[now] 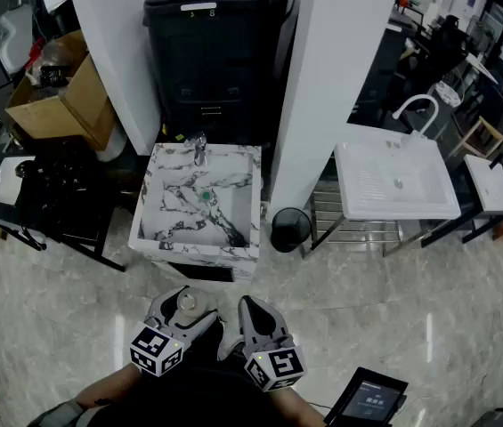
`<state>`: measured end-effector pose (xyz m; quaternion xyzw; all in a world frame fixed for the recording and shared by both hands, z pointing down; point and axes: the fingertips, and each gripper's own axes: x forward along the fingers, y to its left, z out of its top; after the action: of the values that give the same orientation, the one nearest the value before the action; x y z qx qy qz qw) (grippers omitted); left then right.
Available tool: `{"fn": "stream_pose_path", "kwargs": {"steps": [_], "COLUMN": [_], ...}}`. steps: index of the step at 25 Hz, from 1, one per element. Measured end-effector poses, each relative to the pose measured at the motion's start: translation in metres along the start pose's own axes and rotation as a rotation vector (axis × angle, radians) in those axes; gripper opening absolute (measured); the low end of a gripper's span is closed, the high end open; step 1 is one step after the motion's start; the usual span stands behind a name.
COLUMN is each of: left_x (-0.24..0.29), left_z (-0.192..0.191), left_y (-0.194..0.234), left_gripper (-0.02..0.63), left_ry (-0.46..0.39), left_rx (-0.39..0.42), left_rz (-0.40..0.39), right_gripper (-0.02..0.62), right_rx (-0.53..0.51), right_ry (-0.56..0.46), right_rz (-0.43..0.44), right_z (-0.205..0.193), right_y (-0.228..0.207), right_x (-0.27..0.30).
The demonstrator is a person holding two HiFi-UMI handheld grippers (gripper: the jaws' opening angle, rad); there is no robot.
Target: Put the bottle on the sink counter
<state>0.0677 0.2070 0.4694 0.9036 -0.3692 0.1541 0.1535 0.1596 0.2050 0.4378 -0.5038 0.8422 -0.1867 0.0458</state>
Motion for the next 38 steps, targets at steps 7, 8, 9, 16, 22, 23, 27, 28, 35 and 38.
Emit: {"fn": "stream_pose_path", "kwargs": {"steps": [7, 8, 9, 16, 22, 23, 27, 28, 35, 38], "left_x": [-0.037, -0.039, -0.041, -0.052, -0.058, -0.058, -0.058, -0.057, -0.059, -0.059], "left_z": [-0.009, -0.01, -0.01, -0.017, -0.015, -0.014, -0.014, -0.016, -0.023, -0.02], "left_y": [-0.022, -0.025, -0.027, -0.028, -0.019, -0.018, -0.023, -0.025, -0.028, -0.028], "left_gripper": [0.334, 0.334, 0.334, 0.334, 0.333, 0.334, 0.333, 0.334, 0.334, 0.333], "left_ry": [-0.013, -0.015, -0.018, -0.022, -0.024, -0.028, -0.044, -0.046, -0.034, -0.043], "left_rx": [-0.027, -0.024, -0.017, -0.008, -0.018, -0.018, -0.018, -0.02, -0.04, -0.036], "left_rz": [0.004, -0.003, -0.011, -0.037, -0.019, -0.016, -0.004, -0.001, 0.018, 0.028], "right_gripper": [-0.005, -0.005, -0.005, -0.005, -0.005, -0.005, -0.005, -0.005, -0.005, -0.005], "right_rx": [-0.034, -0.039, -0.044, -0.046, -0.028, -0.032, -0.037, -0.037, -0.037, -0.032], "right_ry": [0.005, 0.004, 0.002, 0.01, 0.002, 0.002, 0.008, 0.01, 0.019, 0.02], "right_rz": [0.0, -0.004, -0.009, -0.028, -0.036, -0.031, -0.013, -0.01, 0.009, 0.005], "right_z": [0.0, 0.001, 0.001, -0.007, -0.005, -0.005, -0.008, -0.009, -0.012, -0.013], "right_y": [0.031, 0.033, 0.035, 0.048, 0.052, 0.053, 0.054, 0.052, 0.05, 0.049], "right_x": [-0.036, -0.039, -0.04, -0.041, -0.038, -0.038, -0.039, -0.039, -0.041, -0.043]}}
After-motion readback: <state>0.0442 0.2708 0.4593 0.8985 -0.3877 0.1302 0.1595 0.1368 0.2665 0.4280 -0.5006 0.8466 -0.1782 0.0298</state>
